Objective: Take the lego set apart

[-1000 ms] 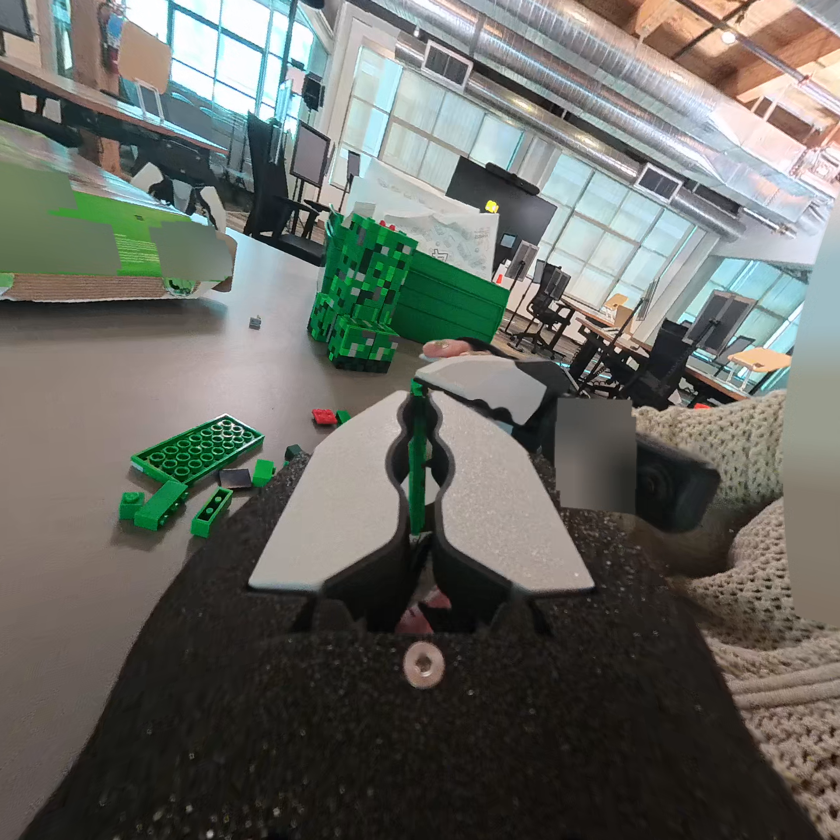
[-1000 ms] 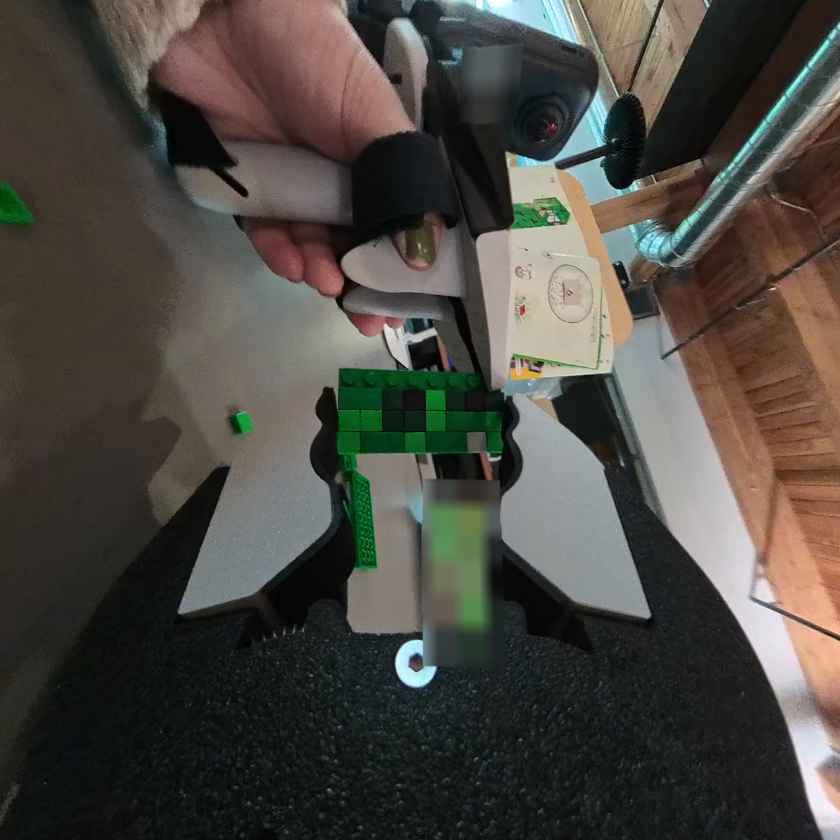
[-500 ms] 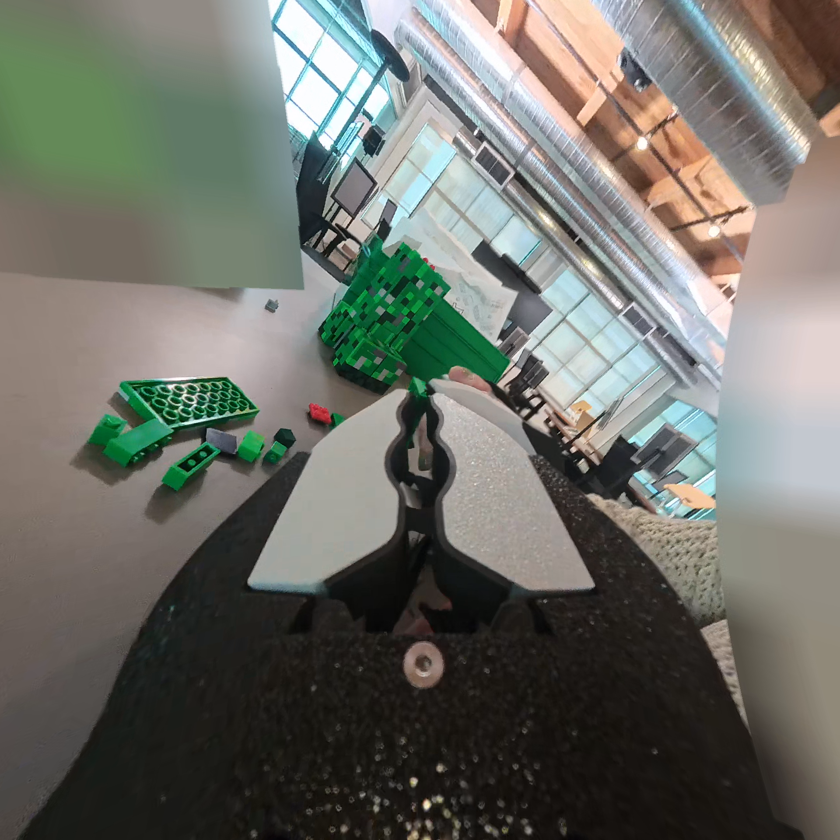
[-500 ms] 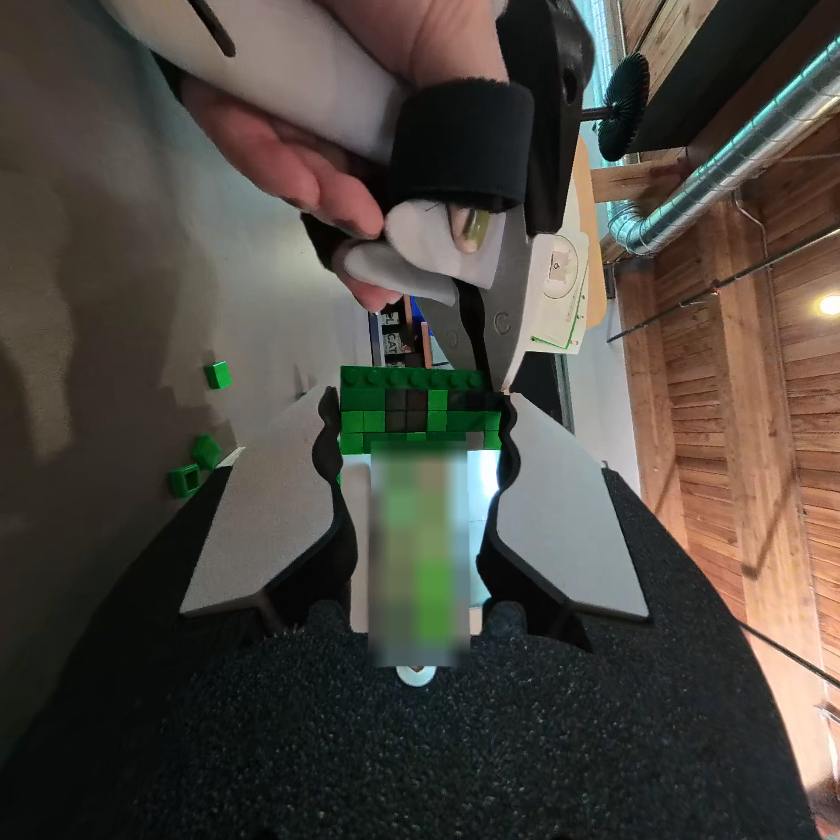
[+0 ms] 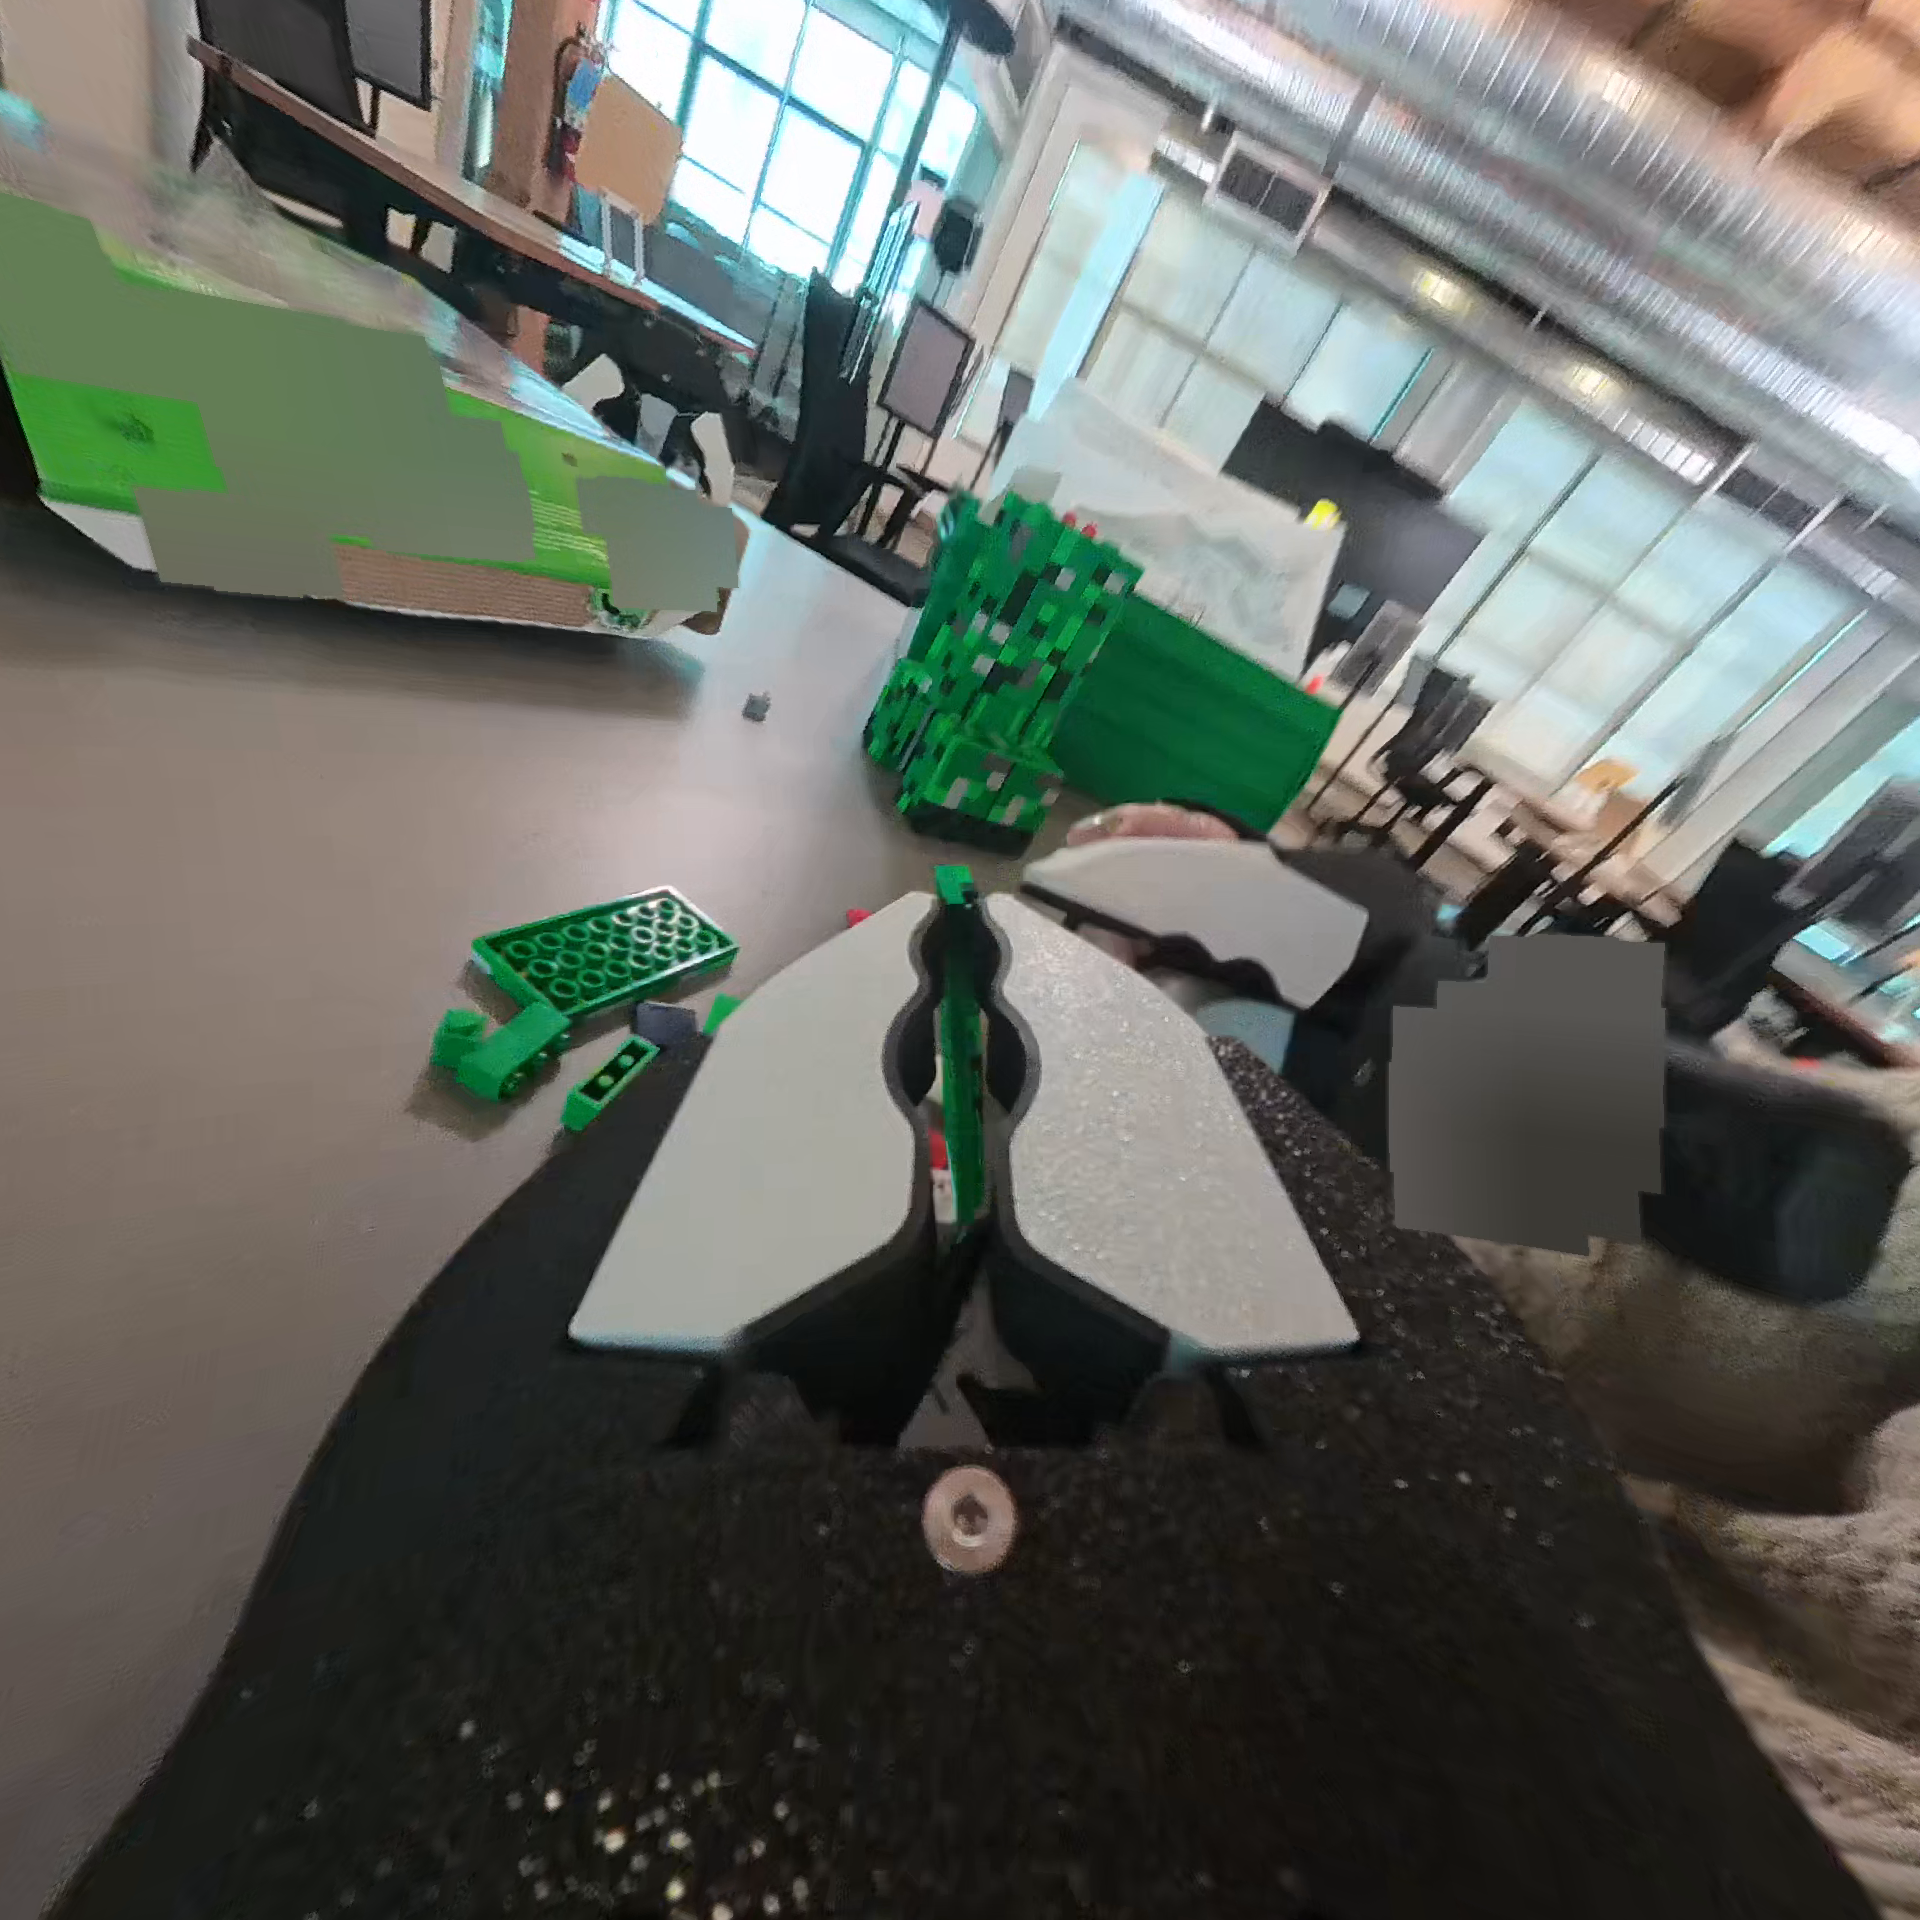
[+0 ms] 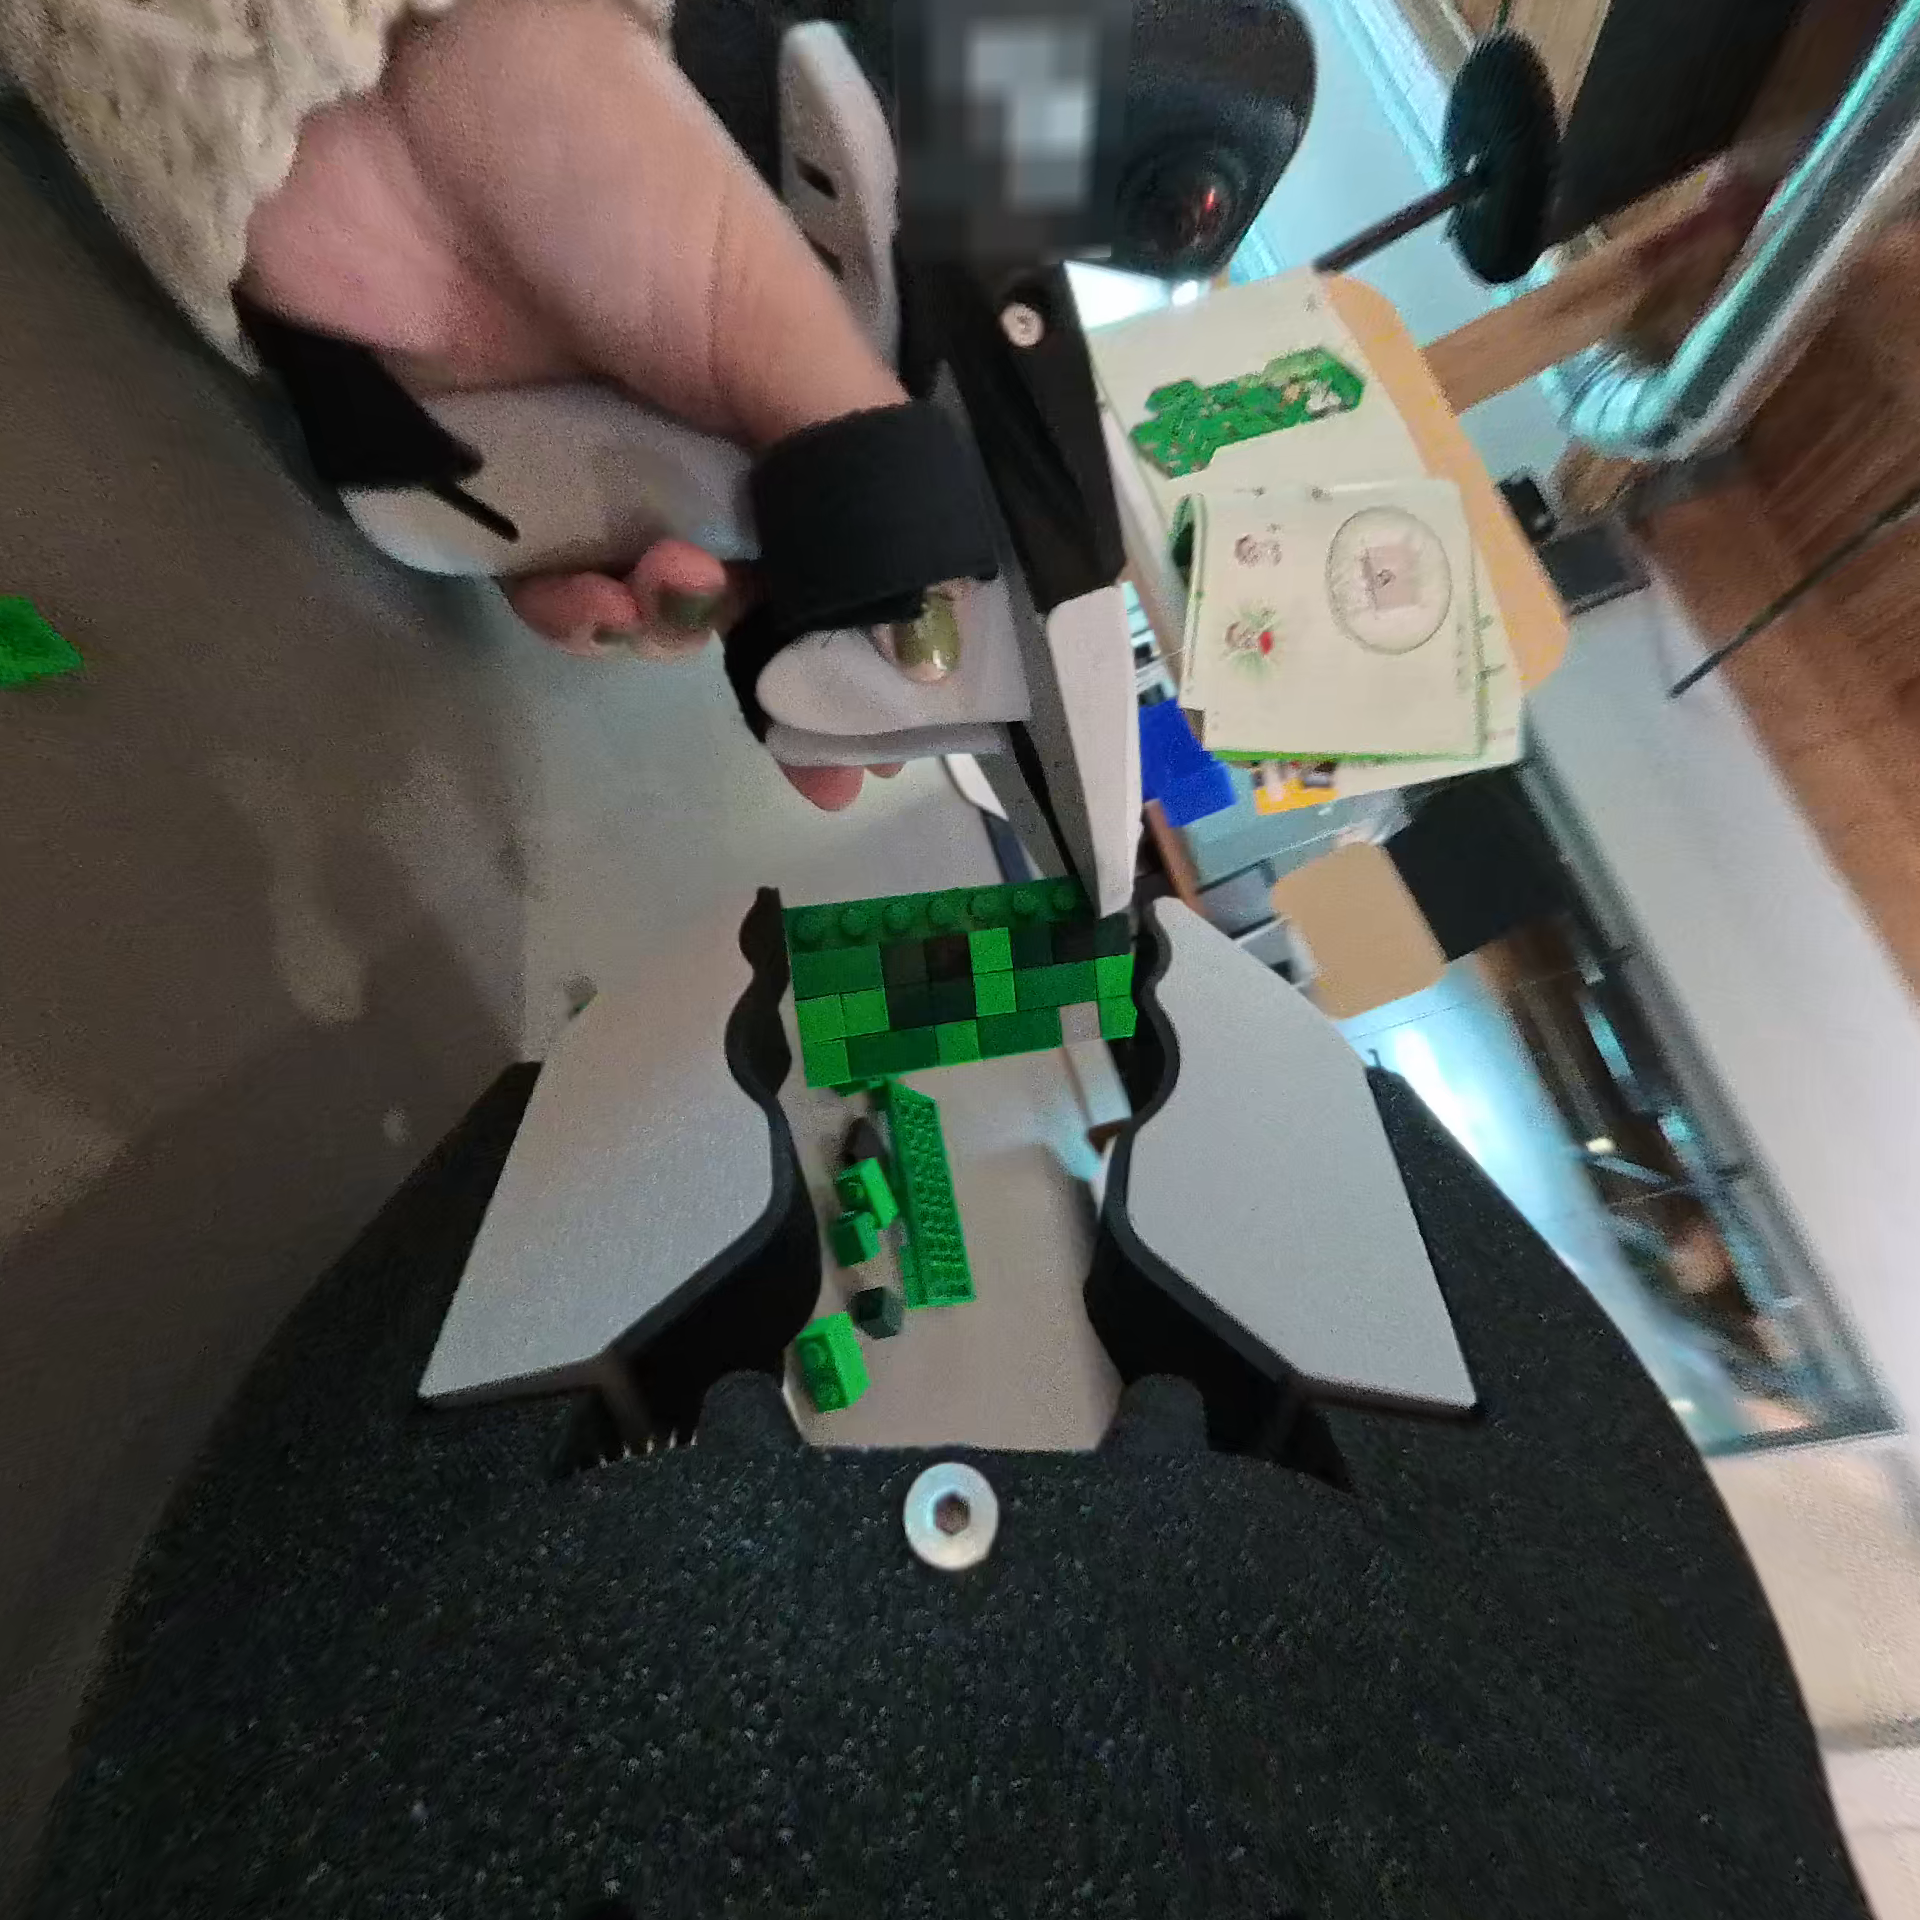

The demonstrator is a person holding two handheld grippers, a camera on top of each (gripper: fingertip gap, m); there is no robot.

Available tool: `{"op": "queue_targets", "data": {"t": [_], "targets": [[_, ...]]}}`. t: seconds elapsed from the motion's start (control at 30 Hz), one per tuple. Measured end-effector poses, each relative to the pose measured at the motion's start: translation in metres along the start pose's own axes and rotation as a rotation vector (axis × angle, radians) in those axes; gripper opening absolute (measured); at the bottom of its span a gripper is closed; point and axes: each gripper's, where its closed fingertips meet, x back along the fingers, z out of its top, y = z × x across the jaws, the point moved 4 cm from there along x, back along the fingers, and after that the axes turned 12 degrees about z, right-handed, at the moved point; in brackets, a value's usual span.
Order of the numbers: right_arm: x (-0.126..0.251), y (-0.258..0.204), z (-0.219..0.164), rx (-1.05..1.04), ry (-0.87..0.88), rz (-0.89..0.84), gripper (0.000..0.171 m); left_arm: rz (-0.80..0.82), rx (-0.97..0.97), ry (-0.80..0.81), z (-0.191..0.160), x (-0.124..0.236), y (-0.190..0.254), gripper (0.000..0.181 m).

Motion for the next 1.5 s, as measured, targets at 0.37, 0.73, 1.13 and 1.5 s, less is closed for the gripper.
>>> {"op": "queue_targets", "data": {"t": [0.37, 0.73, 1.13, 1.5], "targets": [[-0.003, -0.005, -0.012, -0.227, -0.022, 0.140, 0.050, 0.057, -0.467, -0.117, -0.016, -0.005, 0.009, 0.003], [0.001, 0.009, -0.009, -0.105, -0.136, -0.029, 0.024, -0.050, -0.163, -0.078, -0.011, -0.005, 0.012, 0.004], [0.006, 0.006, -0.009, -0.199, 0.011, 0.046, 0.036, -0.002, -0.353, -0.027, -0.005, 0.001, 0.007, 0.003], [0.020, -0.008, -0.004, -0.445, 0.274, 0.422, 0.013, -0.345, -0.681, 0.028, -0.019, 0.019, 0.035, 0.004]]}}
